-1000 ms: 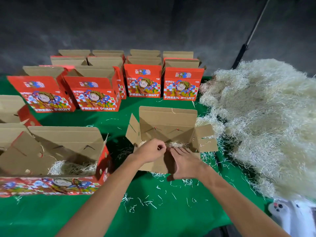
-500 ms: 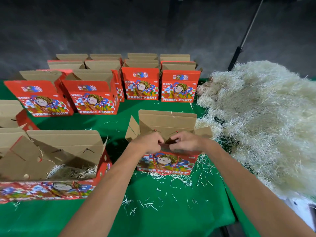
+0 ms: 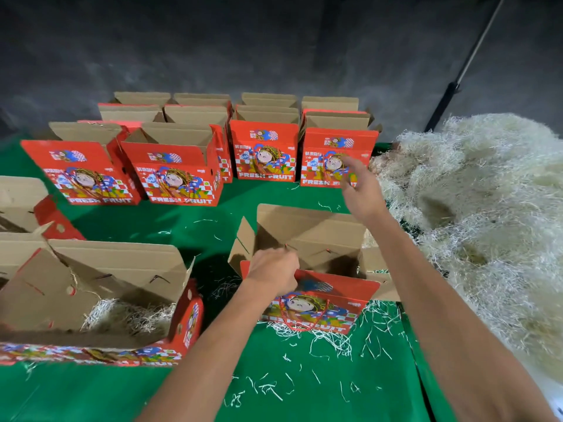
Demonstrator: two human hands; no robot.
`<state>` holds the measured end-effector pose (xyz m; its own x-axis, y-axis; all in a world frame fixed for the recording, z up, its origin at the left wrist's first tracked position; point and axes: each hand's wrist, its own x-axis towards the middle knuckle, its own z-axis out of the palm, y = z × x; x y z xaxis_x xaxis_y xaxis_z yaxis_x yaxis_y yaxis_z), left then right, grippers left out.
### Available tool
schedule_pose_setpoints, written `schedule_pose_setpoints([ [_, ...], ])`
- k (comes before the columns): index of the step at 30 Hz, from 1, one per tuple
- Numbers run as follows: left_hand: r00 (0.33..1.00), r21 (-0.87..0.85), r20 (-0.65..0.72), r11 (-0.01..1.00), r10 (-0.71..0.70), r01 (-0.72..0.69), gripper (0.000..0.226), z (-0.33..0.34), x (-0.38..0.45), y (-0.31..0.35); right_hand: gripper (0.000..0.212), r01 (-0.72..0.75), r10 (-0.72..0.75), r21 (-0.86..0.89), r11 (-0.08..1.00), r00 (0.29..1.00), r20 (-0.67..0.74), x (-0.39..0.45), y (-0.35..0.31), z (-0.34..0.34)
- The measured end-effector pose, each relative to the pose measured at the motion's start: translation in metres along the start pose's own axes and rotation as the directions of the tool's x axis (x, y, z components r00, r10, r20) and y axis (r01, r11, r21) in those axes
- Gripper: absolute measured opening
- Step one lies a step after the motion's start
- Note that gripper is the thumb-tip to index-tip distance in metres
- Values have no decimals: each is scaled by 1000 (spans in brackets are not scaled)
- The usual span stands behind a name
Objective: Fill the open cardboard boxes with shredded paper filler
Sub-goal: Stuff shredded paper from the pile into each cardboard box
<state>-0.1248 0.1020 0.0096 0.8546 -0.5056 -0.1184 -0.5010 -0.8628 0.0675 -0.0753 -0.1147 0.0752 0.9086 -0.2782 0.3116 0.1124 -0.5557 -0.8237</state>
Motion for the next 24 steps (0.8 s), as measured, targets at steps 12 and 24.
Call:
schedule_pose_setpoints([
  [12,1000,-60,-4,998,20,-20,25,-4,33,11,37,-184,278,-585,790,958,74,-36,92,-15],
  [24,997,-31,10,996,-81,82,25,-34,63,-3,23,-626,603,98,773,774,191,-27,136,-38],
])
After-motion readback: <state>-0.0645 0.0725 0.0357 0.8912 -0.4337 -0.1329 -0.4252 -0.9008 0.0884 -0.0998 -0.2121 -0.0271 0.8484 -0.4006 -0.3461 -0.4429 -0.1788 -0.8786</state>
